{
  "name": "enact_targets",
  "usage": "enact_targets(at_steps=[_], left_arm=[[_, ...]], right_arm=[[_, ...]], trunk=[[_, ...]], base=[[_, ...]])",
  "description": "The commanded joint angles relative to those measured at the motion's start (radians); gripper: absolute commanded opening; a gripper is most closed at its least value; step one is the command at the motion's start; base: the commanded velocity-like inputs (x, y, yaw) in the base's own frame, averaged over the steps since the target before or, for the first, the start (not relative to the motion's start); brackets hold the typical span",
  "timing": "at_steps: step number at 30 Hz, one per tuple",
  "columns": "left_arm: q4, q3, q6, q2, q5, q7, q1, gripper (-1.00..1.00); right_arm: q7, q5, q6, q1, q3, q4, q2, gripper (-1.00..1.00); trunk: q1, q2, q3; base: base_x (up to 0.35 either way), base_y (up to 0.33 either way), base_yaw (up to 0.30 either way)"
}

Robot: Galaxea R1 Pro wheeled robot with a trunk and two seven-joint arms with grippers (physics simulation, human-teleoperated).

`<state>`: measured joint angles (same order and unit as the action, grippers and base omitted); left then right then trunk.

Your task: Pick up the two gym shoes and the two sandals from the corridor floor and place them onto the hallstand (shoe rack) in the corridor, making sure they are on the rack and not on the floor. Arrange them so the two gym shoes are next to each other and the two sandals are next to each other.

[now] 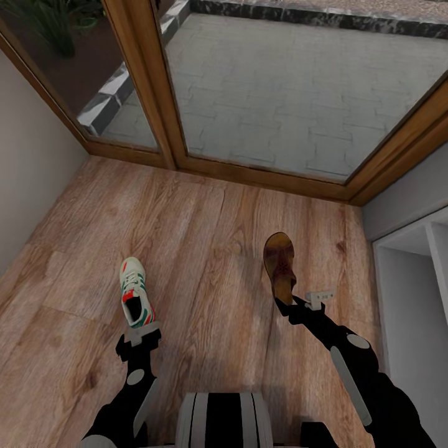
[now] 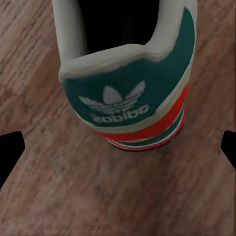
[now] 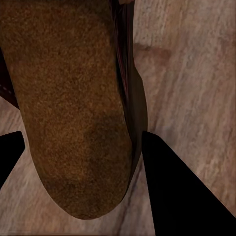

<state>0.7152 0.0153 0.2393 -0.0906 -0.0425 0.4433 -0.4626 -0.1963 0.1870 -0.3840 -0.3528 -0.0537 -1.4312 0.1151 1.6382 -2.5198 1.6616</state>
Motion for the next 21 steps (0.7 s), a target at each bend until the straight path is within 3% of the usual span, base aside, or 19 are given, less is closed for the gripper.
enact_targets(at_steps=[1, 21], left_arm=[[0.002, 0.0, 0.0, 0.0, 0.0, 0.0, -0.003, 1.0], [0.01, 0.0, 0.0, 0.0, 0.001, 0.0, -0.028, 1.0]], right_arm=[[0.0, 0.003, 0.0, 0.0, 0.0, 0.0, 0.0, -1.0], [0.0, 0.002, 0.0, 0.0, -0.001, 0.001, -0.001, -1.0]], trunk=[[0.0, 0.0, 0.0], [0.001, 0.0, 0.008]], base=[[0.0, 0.0, 0.0], [0.0, 0.0, 0.0]])
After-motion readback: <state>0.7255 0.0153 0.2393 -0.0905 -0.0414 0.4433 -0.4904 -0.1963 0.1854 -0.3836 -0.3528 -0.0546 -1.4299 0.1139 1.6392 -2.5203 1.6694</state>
